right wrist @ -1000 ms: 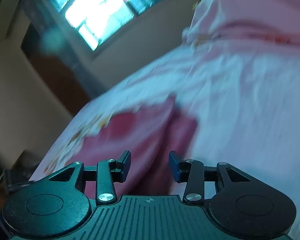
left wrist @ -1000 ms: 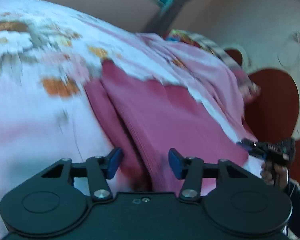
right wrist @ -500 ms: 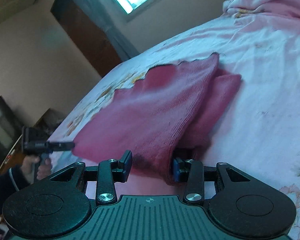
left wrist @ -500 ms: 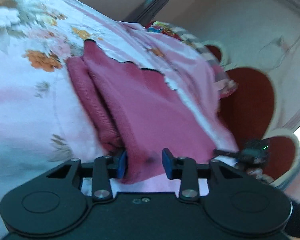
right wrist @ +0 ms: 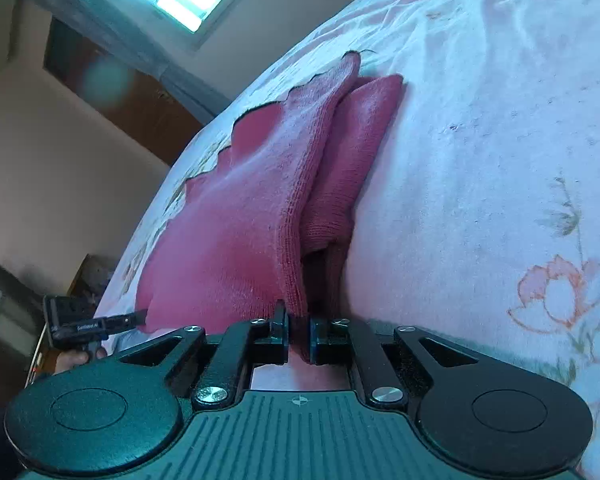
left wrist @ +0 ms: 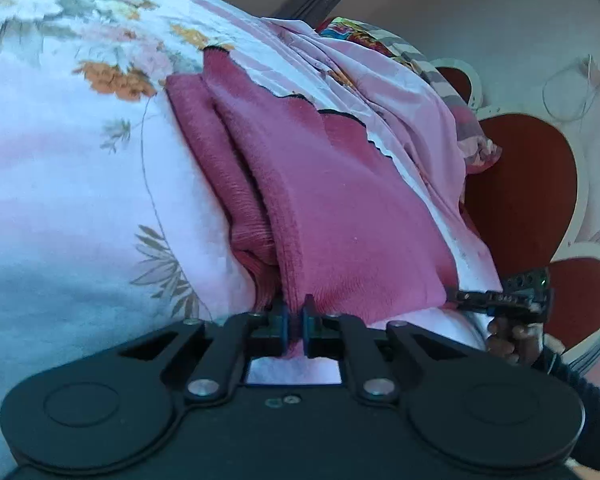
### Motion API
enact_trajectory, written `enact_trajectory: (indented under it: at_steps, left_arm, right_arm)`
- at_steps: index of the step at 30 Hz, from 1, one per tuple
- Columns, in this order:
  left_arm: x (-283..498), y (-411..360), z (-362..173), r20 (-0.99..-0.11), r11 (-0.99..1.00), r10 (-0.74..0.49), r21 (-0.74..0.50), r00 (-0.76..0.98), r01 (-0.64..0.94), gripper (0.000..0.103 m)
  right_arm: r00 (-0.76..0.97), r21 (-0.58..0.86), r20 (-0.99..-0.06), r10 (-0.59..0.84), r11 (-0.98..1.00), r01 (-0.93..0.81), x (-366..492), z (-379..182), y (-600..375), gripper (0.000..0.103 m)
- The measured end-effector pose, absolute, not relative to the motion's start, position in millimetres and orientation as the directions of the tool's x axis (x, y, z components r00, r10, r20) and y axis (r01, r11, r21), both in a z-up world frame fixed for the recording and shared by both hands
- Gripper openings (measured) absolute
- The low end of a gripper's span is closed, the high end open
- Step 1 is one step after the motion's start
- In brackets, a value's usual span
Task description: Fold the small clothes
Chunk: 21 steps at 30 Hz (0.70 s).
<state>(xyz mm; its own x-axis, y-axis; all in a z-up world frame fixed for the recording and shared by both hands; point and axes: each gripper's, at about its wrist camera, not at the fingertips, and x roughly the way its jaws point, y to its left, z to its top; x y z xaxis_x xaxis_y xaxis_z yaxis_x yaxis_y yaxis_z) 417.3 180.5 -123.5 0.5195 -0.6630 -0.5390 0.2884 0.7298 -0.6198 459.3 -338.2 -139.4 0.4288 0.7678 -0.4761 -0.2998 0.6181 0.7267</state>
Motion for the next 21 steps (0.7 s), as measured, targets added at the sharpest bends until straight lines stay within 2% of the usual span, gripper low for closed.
enact_trajectory:
  at_steps: [2,3,4,6,9,11,12,13,15,17,19,21]
  left_arm:
    - [409,187,-108,-0.553,0.764,-0.617,-0.593,0.561,0.255,0.033]
    - [403,186,-94,-0.566,0.815,-0.551,-0.522,0.613,0.252,0.055]
    - [396,178,-79,-0.553,0.851,-0.503,-0.453,0.664,0.266,0.066]
    - [395,151,-55,-0.497,0.864,-0.491,-0.384,0.715,0.326,0.074]
    - [411,86,-41,-0.507,0.888,-0.458,-0.280,0.730,0.364,0.074]
    - [417,60,-53,-0.539,0.897,-0.434,-0.185,0.721,0.402,0.075]
    - [424,51,-70,-0.595,0.917,-0.378,-0.131,0.710,0.378,0.076]
    - [431,52,-89,-0.660,0.931,-0.340,-0.137,0.670,0.337,0.076]
    - [422,57,-101,-0.610,0.926,-0.354,-0.125,0.708,0.355,0.075]
    - [417,59,-88,-0.611,0.926,-0.353,-0.119,0.709,0.358,0.074]
    - [414,64,-72,-0.554,0.904,-0.421,-0.195,0.718,0.380,0.074]
    - [415,61,-57,-0.502,0.908,-0.414,-0.167,0.759,0.385,0.077]
  right_arm:
    - [0.469,0.700,-0.484,0.739,0.649,-0.300,450,-126,-346,0.017]
    - [0.519,0.656,-0.486,0.703,0.686,-0.314,443,-115,-348,0.019]
    - [0.574,0.602,-0.466,0.674,0.716,-0.353,435,-101,-348,0.019]
    - [0.645,0.534,-0.406,0.647,0.741,-0.408,428,-79,-332,0.019]
    - [0.706,0.373,-0.417,0.572,0.816,-0.441,432,-69,-279,0.019]
    - [0.728,0.210,-0.477,0.492,0.868,-0.450,430,-83,-250,0.019]
    - [0.719,0.128,-0.543,0.434,0.889,-0.439,434,-101,-243,0.018]
    - [0.693,0.145,-0.567,0.444,0.883,-0.447,432,-122,-251,0.016]
    - [0.677,0.256,-0.552,0.487,0.872,-0.418,432,-127,-268,0.014]
    - [0.675,0.237,-0.568,0.471,0.879,-0.414,430,-116,-262,0.015]
    - [0.706,0.260,-0.513,0.488,0.872,-0.414,428,-99,-266,0.015]
    - [0.753,0.280,-0.442,0.487,0.873,-0.400,430,-85,-266,0.015]
